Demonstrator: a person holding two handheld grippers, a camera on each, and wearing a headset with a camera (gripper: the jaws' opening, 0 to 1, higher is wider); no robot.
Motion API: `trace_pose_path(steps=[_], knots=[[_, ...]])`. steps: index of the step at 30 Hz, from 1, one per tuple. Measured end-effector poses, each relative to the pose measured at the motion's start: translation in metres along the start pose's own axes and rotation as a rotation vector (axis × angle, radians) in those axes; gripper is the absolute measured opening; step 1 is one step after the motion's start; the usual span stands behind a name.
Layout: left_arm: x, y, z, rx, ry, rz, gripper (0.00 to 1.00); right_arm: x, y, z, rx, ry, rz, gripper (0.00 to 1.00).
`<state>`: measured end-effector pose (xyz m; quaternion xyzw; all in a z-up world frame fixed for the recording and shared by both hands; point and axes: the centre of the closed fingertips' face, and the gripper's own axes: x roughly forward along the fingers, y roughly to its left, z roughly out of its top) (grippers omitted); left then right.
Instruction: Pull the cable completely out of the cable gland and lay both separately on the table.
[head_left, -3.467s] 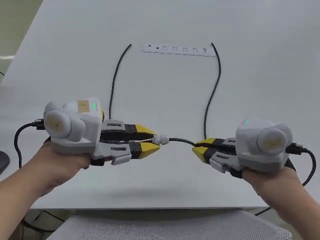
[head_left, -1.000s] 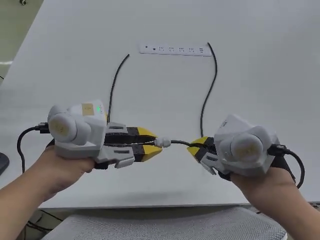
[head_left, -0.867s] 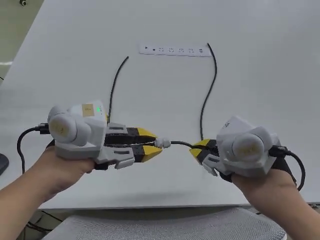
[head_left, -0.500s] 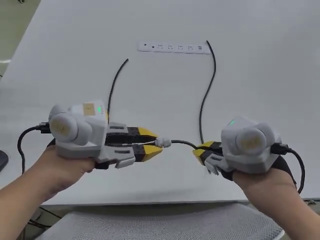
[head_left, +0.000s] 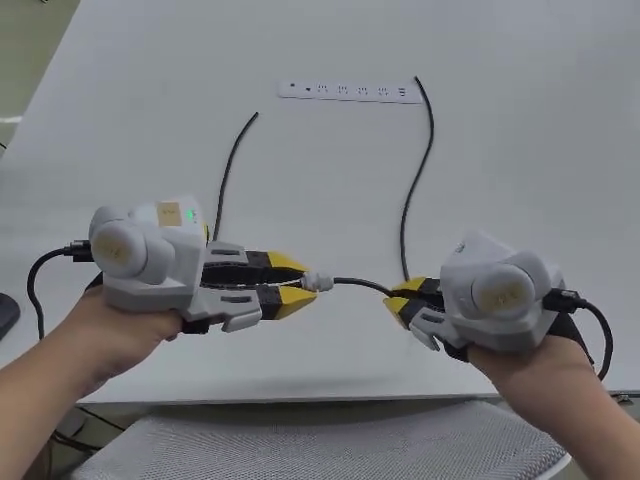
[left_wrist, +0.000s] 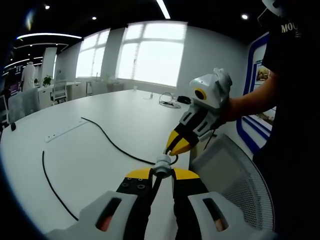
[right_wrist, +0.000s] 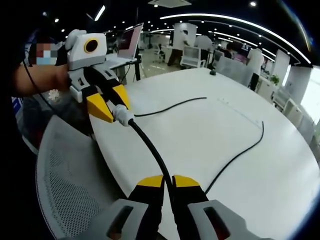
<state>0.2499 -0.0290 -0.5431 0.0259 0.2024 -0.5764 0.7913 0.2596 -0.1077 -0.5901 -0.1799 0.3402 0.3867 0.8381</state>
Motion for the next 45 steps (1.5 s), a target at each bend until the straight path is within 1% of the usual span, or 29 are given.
trace_pose_path(steps=[1,4,7,9,11,14,19,22,25,28,30,34,40,45], knots=[[-0.001,0.001,0.0,-0.003,0.0,0.001,0.15,0.0,0.003,0.002,-0.018,0.0,0.005,0.02],[-0.003,0.002,0.001,-0.003,-0.001,0.0,0.15,-0.002,0.006,0.008,-0.036,-0.011,0.007,0.03],[-0.003,0.001,-0.001,0.003,0.009,-0.009,0.16,-0.006,0.014,0.023,-0.052,-0.042,0.019,0.09],[-0.004,0.001,-0.001,0.003,0.009,-0.013,0.16,-0.008,0.02,0.032,-0.073,-0.053,0.026,0.1],[-0.004,0.0,-0.001,0.005,0.006,-0.019,0.16,-0.009,0.025,0.043,-0.13,-0.067,0.026,0.1],[-0.003,-0.001,-0.003,0.012,0.013,-0.025,0.16,-0.003,0.034,0.051,-0.212,-0.044,0.038,0.1],[-0.004,0.0,-0.003,0.015,0.014,-0.035,0.16,0.006,0.041,0.054,-0.29,-0.012,0.045,0.09],[-0.004,0.001,-0.004,0.018,0.021,-0.044,0.16,0.009,0.044,0.059,-0.306,-0.014,0.054,0.09],[-0.003,0.002,-0.003,0.023,0.024,-0.05,0.16,0.012,0.044,0.06,-0.325,-0.005,0.054,0.08],[-0.003,0.002,-0.003,0.024,0.023,-0.054,0.16,0.013,0.045,0.063,-0.334,-0.012,0.056,0.05],[-0.003,0.003,-0.003,0.025,0.023,-0.052,0.16,0.014,0.046,0.062,-0.339,-0.002,0.061,0.03],[-0.003,0.004,-0.004,0.025,0.025,-0.052,0.16,0.015,0.046,0.061,-0.36,0.0,0.052,0.02],[-0.003,0.003,-0.005,0.037,0.029,-0.053,0.16,0.017,0.045,0.058,-0.323,0.006,0.048,0.01],[-0.004,0.005,-0.004,0.036,0.023,-0.046,0.16,0.015,0.038,0.056,-0.277,0.008,0.038,0.01]])
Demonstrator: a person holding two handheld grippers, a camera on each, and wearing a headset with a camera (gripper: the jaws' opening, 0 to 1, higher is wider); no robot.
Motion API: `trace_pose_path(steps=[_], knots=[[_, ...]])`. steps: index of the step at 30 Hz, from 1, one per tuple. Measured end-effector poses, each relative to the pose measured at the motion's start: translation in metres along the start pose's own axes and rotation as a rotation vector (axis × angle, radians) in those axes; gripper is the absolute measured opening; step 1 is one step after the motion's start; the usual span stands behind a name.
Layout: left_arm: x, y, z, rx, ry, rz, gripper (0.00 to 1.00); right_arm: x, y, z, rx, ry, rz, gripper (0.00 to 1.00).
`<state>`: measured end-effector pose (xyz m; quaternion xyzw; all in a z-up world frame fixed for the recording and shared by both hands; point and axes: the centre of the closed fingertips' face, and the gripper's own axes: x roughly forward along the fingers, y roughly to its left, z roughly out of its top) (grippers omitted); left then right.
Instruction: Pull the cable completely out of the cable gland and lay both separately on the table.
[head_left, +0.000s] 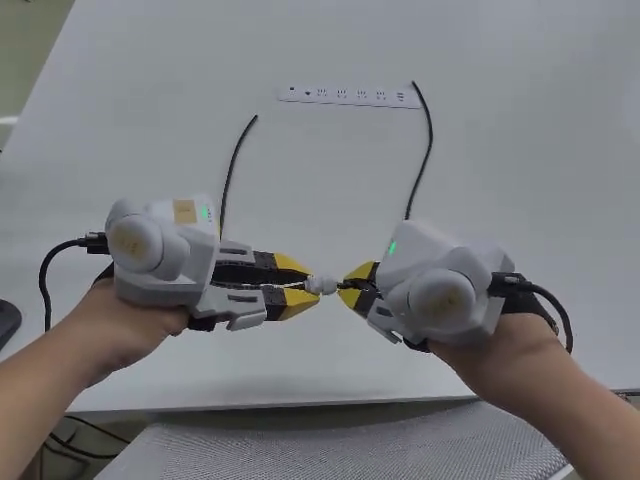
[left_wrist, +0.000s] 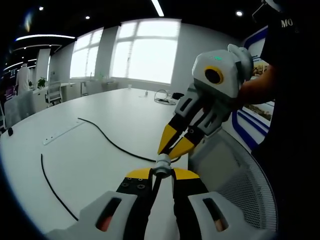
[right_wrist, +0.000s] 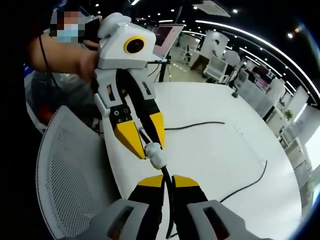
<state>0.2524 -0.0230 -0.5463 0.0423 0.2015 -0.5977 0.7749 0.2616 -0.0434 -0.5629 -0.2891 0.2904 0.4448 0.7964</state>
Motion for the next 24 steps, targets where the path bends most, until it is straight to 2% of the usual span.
trace_pose_path(steps=[5,9,12,14,17,19,20,24], knots=[[-0.001,0.003,0.0,0.003,0.004,0.008,0.16,0.001,-0.006,-0.007,0.069,-0.004,-0.001,0.0],[-0.001,0.004,0.001,0.005,0.003,0.012,0.16,0.003,-0.008,-0.008,0.182,-0.037,0.015,0.0],[-0.003,0.008,0.0,0.014,0.011,0.021,0.16,0.004,-0.013,-0.014,0.173,-0.024,-0.002,0.0],[-0.006,0.011,0.001,0.006,0.006,0.025,0.16,0.004,-0.015,-0.016,0.224,-0.03,-0.003,0.0],[-0.007,0.011,0.001,0.006,0.007,0.026,0.16,0.004,-0.021,-0.022,0.246,-0.031,-0.017,0.0],[-0.007,0.011,0.0,0.003,0.007,0.027,0.15,0.005,-0.026,-0.028,0.299,-0.029,-0.03,0.0],[-0.007,0.011,-0.001,0.0,0.006,0.028,0.15,0.005,-0.028,-0.031,0.349,-0.038,-0.032,0.0],[-0.006,0.01,-0.001,-0.01,0.0,0.028,0.15,0.005,-0.034,-0.046,0.425,-0.019,-0.052,0.0]])
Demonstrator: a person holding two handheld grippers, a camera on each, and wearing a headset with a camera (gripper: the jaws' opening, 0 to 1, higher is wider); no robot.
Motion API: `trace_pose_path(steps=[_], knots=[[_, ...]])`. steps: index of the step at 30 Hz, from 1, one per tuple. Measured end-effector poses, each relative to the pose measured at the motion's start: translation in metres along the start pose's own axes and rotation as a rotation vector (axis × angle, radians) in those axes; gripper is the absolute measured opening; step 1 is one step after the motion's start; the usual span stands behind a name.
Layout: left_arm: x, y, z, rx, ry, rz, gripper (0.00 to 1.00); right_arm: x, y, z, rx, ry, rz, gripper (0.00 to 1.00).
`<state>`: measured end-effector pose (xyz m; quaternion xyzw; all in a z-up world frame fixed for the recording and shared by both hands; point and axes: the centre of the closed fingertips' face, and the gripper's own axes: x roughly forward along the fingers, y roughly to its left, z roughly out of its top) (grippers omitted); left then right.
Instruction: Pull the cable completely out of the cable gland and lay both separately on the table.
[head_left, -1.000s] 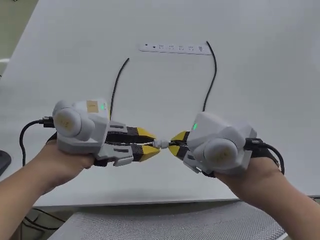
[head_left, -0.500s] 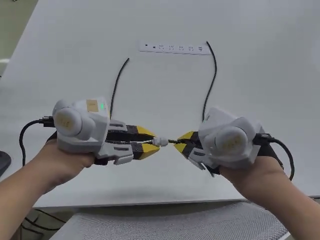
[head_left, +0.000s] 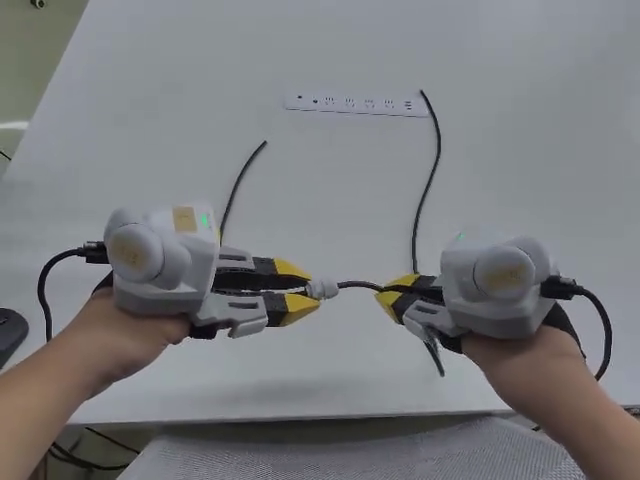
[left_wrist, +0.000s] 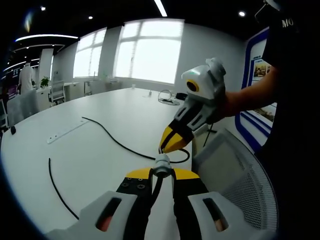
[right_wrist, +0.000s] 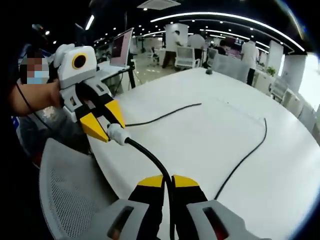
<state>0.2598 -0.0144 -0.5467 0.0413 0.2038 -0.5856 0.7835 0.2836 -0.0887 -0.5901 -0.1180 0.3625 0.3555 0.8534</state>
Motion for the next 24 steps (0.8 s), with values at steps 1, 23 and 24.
trace_pose_path(steps=[1,23,24], knots=[[0.001,-0.001,0.0,0.001,0.001,-0.003,0.15,0.0,-0.002,-0.003,0.017,0.006,-0.006,0.0],[0.0,-0.005,-0.004,-0.015,0.021,0.009,0.16,-0.005,0.0,-0.025,0.126,0.03,0.012,0.01],[0.0,-0.005,-0.004,-0.018,0.022,0.01,0.16,-0.005,0.001,-0.024,0.108,0.028,0.017,0.01]])
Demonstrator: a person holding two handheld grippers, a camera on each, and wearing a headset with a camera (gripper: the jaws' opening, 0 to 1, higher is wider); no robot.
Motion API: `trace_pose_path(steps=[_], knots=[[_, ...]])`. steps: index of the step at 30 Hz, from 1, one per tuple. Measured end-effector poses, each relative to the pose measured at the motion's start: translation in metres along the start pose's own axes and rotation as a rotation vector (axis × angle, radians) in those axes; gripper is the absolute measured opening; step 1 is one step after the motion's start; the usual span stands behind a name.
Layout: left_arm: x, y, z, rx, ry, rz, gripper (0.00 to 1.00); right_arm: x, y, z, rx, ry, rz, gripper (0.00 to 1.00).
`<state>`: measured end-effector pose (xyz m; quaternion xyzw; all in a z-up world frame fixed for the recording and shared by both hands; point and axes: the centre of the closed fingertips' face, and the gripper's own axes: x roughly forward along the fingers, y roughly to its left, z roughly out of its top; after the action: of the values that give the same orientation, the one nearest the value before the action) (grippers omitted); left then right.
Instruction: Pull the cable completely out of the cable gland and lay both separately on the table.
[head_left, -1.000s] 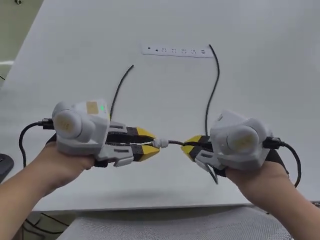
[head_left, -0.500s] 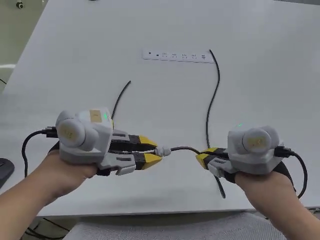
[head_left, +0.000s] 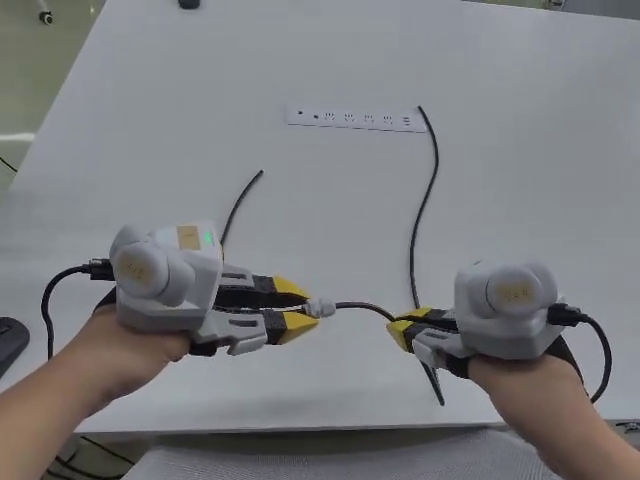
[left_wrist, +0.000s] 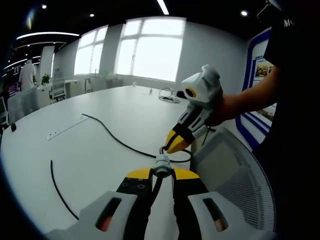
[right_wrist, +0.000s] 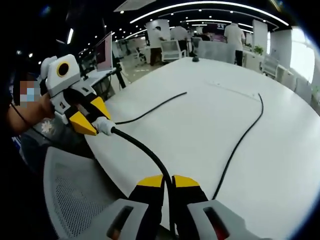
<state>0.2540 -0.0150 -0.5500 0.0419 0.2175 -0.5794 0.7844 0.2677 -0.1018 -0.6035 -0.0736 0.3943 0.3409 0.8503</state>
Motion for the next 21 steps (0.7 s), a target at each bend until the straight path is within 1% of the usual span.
trace_pose_path(steps=[1,4,5,7,9,11,12,15,17,18,19,20,21], knots=[[0.0,0.0,0.0,-0.003,0.002,0.002,0.16,-0.001,0.001,0.002,-0.018,-0.011,0.002,0.01],[0.001,0.001,0.0,-0.009,0.0,0.003,0.15,-0.003,0.0,0.005,-0.024,-0.019,0.001,0.02],[0.001,0.001,0.0,-0.01,0.0,0.006,0.15,-0.004,0.001,0.008,-0.022,-0.033,0.008,0.02],[0.0,0.002,0.001,-0.013,-0.001,0.009,0.15,-0.005,0.003,0.009,-0.023,-0.033,0.014,0.02],[0.0,0.002,0.001,-0.013,-0.002,0.01,0.15,-0.005,0.008,0.01,-0.047,-0.032,0.036,0.03],[-0.001,0.002,0.002,-0.012,-0.004,0.009,0.15,-0.008,0.011,0.013,-0.049,-0.034,0.049,0.03],[-0.001,0.002,0.002,-0.015,-0.006,0.008,0.15,-0.011,0.015,0.018,-0.045,-0.05,0.069,0.03],[0.0,0.0,0.004,-0.009,-0.007,0.004,0.15,-0.016,0.018,0.028,-0.059,-0.066,0.076,0.11],[0.0,-0.001,0.005,-0.006,-0.006,0.003,0.15,-0.021,0.022,0.038,-0.1,-0.081,0.08,0.12],[0.001,-0.001,0.005,-0.005,-0.005,0.002,0.15,-0.022,0.022,0.042,-0.135,-0.082,0.075,0.13],[0.001,-0.001,0.006,-0.003,-0.002,0.003,0.15,-0.023,0.024,0.047,-0.194,-0.08,0.069,0.14],[0.002,-0.001,0.006,-0.003,-0.001,0.002,0.15,-0.023,0.026,0.049,-0.232,-0.076,0.07,0.15],[0.002,-0.002,0.006,-0.002,-0.001,0.001,0.15,-0.022,0.032,0.052,-0.284,-0.069,0.08,0.15]])
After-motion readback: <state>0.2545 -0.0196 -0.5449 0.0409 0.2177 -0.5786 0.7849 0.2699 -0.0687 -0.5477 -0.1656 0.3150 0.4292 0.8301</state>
